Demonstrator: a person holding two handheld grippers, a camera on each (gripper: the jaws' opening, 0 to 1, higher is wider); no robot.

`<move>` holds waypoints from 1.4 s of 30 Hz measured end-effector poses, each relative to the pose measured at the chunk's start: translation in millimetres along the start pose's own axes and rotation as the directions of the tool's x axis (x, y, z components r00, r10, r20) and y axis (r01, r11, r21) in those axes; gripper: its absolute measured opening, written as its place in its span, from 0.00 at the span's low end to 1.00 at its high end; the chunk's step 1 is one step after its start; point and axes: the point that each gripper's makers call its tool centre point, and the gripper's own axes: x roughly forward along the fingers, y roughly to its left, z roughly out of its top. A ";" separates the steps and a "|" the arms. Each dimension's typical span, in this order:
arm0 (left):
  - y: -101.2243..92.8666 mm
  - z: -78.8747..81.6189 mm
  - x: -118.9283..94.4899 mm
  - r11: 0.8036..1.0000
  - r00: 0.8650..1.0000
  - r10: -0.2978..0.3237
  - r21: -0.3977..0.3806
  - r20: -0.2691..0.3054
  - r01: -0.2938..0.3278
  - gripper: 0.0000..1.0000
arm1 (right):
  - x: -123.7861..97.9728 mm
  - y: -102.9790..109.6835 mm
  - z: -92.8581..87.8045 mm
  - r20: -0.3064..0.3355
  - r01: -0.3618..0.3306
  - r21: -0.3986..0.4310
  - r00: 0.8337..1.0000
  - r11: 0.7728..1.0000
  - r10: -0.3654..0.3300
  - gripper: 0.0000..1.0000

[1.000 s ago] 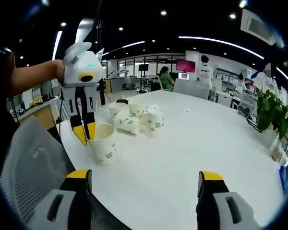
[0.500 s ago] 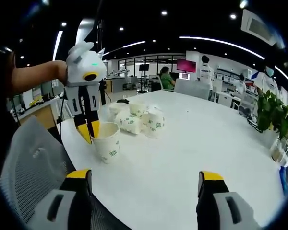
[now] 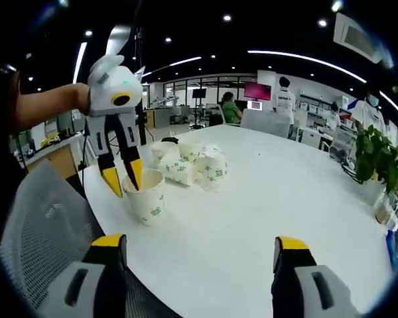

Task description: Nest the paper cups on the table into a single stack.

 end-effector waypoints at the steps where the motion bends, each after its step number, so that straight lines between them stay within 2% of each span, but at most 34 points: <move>1: 0.6 1.0 -1.5 1.000 1.000 0.005 -0.005 0.012 -0.005 0.19 | 0.0 -0.1 0.0 0.000 0.000 0.000 1.000 1.000 0.000 0.92; 6: 3.4 10.9 -12.5 0.999 0.994 0.025 -0.042 0.104 -0.021 0.26 | 0.2 -0.6 -0.3 0.000 0.000 0.000 1.000 1.000 0.000 0.92; 12: 9.9 14.5 -27.2 0.996 0.982 0.060 -0.076 0.178 -0.047 0.29 | 0.2 -0.9 0.2 0.006 -0.002 0.002 1.000 1.000 0.002 0.93; 17: 27.8 9.5 -44.1 0.986 0.959 0.125 -0.139 0.255 -0.091 0.35 | -0.5 -0.3 4.0 0.023 -0.003 0.007 1.000 1.000 0.003 0.95; 18: 32.9 9.7 -48.2 0.981 0.951 0.153 -0.154 0.270 -0.114 0.36 | -0.6 -0.2 4.5 0.026 -0.003 0.010 1.000 1.000 0.003 0.96; 22: 43.2 3.4 -57.4 0.970 0.939 0.203 -0.190 0.279 -0.153 0.40 | -1.0 -1.1 6.6 0.038 0.000 0.011 0.999 1.000 -0.001 0.99; 27: 60.9 -7.0 -71.0 0.946 0.913 0.276 -0.251 0.299 -0.204 0.43 | -1.7 -0.3 9.3 0.049 0.000 0.013 0.999 1.000 -0.001 1.00; 29: 69.7 -10.3 -78.9 0.930 0.895 0.315 -0.293 0.316 -0.224 0.44 | -1.6 0.2 8.9 0.046 -0.002 0.014 0.999 1.000 0.001 1.00; 32: 84.8 -21.5 -86.6 0.909 0.876 0.359 -0.335 0.323 -0.249 0.45 | -1.3 0.3 8.4 0.044 -0.003 0.011 0.999 1.000 0.003 1.00; 36: 89.5 -26.7 -88.5 0.894 0.867 0.390 -0.355 0.310 -0.274 0.45 | -1.4 -0.1 8.2 0.044 -0.002 0.012 0.999 1.000 0.001 1.00; 37: 99.3 -35.8 -92.4 0.883 0.860 0.407 -0.371 0.306 -0.286 0.45 | -1.3 -0.1 7.9 0.042 -0.001 0.012 0.999 1.000 0.000 1.00; 38: 101.4 -37.5 -92.9 0.878 0.858 0.414 -0.380 0.302 -0.290 0.45 | -1.3 -0.1 7.9 0.041 0.000 0.011 0.999 1.000 0.000 1.00; 42: 110.1 -47.6 -92.4 0.870 0.857 0.431 -0.383 0.283 -0.311 0.42 | -1.3 -1.2 7.4 0.042 0.003 0.012 0.999 1.000 -0.003 1.00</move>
